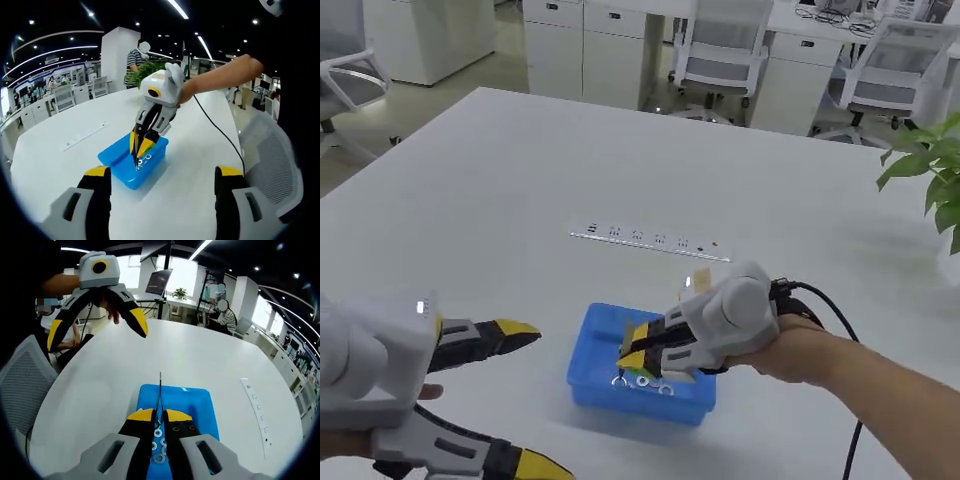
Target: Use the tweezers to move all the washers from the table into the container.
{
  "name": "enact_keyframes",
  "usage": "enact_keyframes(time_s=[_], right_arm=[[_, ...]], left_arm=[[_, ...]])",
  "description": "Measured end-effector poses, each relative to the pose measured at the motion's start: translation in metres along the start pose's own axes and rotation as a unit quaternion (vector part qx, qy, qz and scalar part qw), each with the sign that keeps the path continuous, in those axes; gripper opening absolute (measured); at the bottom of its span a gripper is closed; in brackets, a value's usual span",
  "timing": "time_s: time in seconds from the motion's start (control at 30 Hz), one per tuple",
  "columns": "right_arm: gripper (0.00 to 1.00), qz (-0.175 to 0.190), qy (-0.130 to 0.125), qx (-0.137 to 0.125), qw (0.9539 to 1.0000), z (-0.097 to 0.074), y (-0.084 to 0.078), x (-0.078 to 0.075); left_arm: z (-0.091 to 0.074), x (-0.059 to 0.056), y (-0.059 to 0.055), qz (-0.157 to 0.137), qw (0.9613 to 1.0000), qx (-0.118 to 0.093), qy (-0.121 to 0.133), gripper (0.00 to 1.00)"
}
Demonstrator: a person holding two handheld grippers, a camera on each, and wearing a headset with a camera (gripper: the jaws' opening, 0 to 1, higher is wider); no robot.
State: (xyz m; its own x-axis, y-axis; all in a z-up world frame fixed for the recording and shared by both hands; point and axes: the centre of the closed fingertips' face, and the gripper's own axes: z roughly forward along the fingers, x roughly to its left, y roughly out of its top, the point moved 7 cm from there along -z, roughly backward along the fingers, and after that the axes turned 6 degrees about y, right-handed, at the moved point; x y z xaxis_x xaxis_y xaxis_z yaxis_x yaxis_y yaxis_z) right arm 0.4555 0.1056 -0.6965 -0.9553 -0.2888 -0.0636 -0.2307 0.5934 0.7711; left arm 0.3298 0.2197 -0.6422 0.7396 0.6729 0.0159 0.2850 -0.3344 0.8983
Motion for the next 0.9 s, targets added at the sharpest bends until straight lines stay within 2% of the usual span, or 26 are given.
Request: enact_keyframes(time_s=[0.2, 0.43, 0.67, 0.9], right_arm=[[0.08, 0.004, 0.005, 0.003, 1.0, 0.004, -0.004, 0.001], [0.08, 0.006, 0.009, 0.007, 0.9999, 0.007, -0.008, 0.001], [0.08, 0.01, 0.01, 0.007, 0.9999, 0.006, -0.012, 0.001], [0.08, 0.01, 0.011, 0.005, 0.9999, 0.006, -0.012, 0.001]], left_arm=[[0.006, 0.007, 0.006, 0.009, 1.0, 0.001, -0.002, 0.83], [0.019, 0.016, 0.013, 0.027, 0.9996, 0.005, -0.008, 0.6], [0.037, 0.025, 0.02, 0.046, 0.9988, 0.011, -0.012, 0.45], [0.052, 0.033, 0.02, 0.071, 0.997, 0.028, -0.015, 0.3]])
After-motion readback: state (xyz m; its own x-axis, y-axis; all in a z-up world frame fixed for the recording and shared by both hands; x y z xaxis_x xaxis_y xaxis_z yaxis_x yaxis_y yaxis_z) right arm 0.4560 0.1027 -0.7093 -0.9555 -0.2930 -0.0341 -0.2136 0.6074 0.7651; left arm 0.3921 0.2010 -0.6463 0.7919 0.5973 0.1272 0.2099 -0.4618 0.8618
